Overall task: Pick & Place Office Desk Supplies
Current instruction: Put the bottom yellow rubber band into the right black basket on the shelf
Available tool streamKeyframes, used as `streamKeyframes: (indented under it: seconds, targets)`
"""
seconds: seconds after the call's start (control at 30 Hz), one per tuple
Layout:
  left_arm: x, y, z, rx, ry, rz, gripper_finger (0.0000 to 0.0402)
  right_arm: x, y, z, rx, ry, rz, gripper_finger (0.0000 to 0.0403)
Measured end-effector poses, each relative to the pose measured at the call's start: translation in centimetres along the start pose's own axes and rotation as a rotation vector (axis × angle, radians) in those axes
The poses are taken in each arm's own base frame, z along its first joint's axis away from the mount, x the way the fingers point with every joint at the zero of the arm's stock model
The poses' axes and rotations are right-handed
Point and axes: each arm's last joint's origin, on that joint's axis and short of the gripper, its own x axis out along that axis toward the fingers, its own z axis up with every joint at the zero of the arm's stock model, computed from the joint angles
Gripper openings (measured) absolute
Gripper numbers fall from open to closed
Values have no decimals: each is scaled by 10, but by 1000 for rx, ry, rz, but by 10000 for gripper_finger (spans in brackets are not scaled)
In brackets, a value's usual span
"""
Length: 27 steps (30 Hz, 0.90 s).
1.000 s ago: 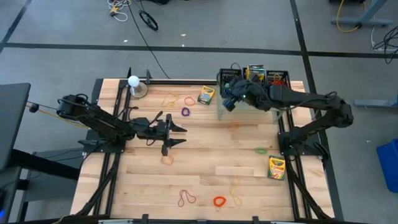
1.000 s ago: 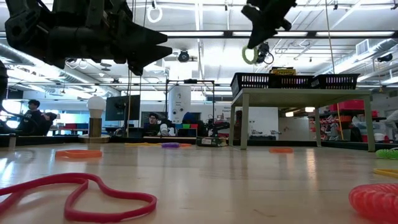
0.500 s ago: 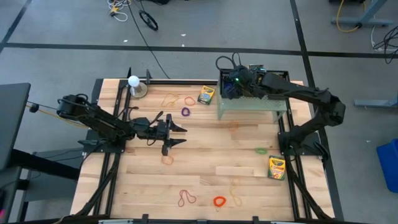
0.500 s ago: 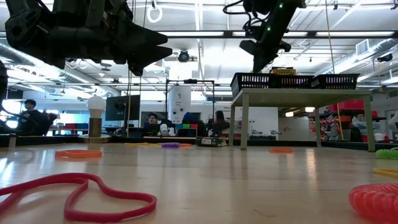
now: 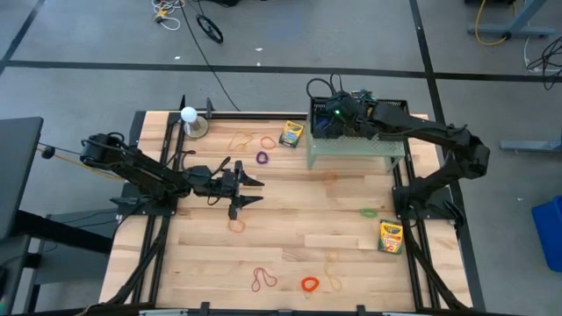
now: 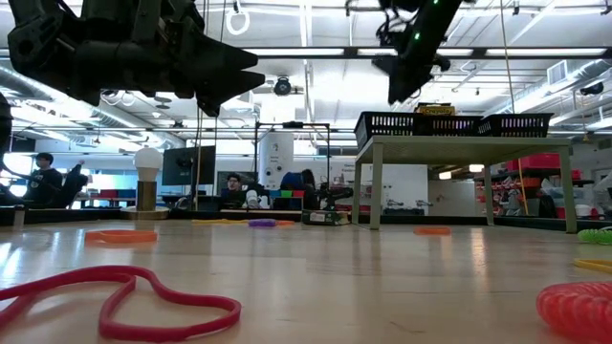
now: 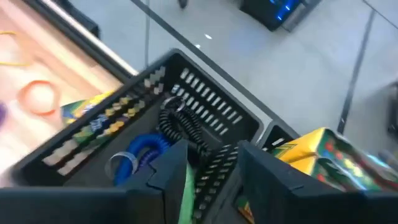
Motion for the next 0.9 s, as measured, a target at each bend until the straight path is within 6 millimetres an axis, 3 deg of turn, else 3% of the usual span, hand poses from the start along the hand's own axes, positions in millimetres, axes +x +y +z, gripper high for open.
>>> streamKeyframes:
  seconds: [0.13, 0.27, 0.7, 0.9]
  targets:
    - [0, 0, 0, 0, 0, 0, 213, -37, 7, -8, -82, -29, 75, 100]
    - [0, 0, 0, 0, 0, 0, 213, -74, 29, -36, -201, -36, 192, 14]
    - [0, 0, 0, 0, 0, 0, 213, -164, 135, -171, -485, -43, 570, 4]
    - [0, 0, 0, 0, 0, 0, 213, -178, 188, -231, -650, 111, 623, 2]
